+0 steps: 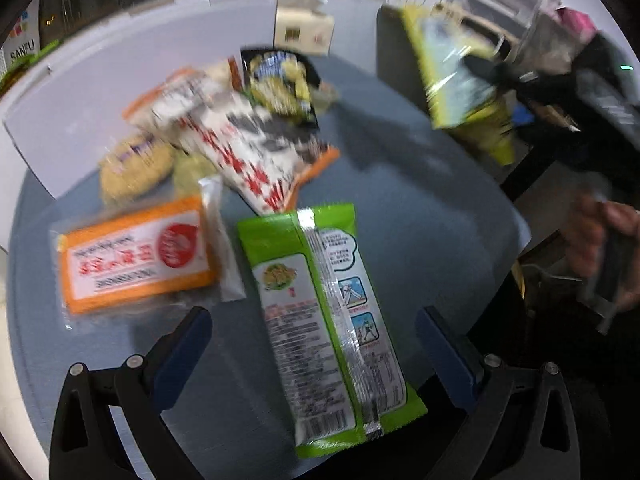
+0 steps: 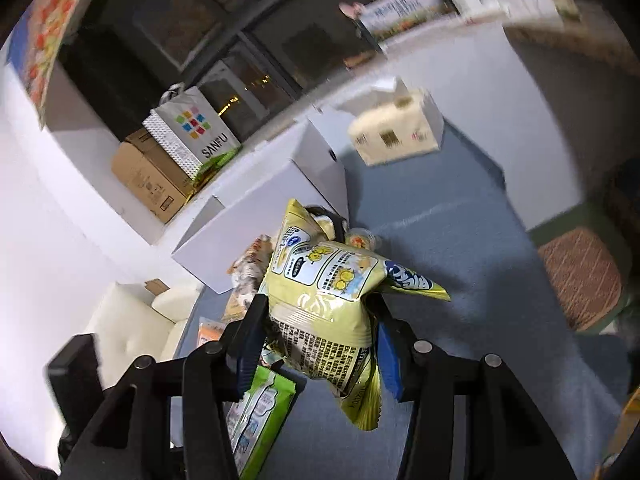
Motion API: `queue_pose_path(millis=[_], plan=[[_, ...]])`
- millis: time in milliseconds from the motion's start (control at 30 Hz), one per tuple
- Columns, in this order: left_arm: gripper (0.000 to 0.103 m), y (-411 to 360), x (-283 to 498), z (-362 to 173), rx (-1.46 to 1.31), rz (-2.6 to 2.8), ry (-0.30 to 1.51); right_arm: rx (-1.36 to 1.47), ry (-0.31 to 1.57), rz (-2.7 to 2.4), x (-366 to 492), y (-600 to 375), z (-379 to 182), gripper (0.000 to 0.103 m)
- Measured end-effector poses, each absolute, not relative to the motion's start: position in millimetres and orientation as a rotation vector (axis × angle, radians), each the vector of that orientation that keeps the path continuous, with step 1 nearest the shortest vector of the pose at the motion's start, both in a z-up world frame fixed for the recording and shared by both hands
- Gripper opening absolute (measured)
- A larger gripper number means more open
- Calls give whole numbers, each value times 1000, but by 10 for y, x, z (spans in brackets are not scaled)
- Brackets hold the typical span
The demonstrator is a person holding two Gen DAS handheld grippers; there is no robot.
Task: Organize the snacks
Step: 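Grasp the green-white stick pack with the left gripper while the right grasps the yellow chip bag, then place the stick pack and yellow chip bag into the white box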
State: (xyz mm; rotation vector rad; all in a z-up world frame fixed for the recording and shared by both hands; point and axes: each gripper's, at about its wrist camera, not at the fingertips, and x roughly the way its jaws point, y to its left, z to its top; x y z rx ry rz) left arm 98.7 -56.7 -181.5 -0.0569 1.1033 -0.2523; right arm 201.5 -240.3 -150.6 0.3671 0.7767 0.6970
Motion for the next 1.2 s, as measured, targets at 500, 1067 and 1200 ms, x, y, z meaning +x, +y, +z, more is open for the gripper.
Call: queue_pose_path(millis=[500,1067,1200], plan=[[65,-708,901,-1837,8,-281,1022,324,747,736,1798,-2354,-1385,54],[65,1164,1462,-304,-281,-61,557,106,642,809,2261,-1497,-622,54],[65,1539,2062,-271,-267,-18,572,48,654,823,2816,-954,-373,54]])
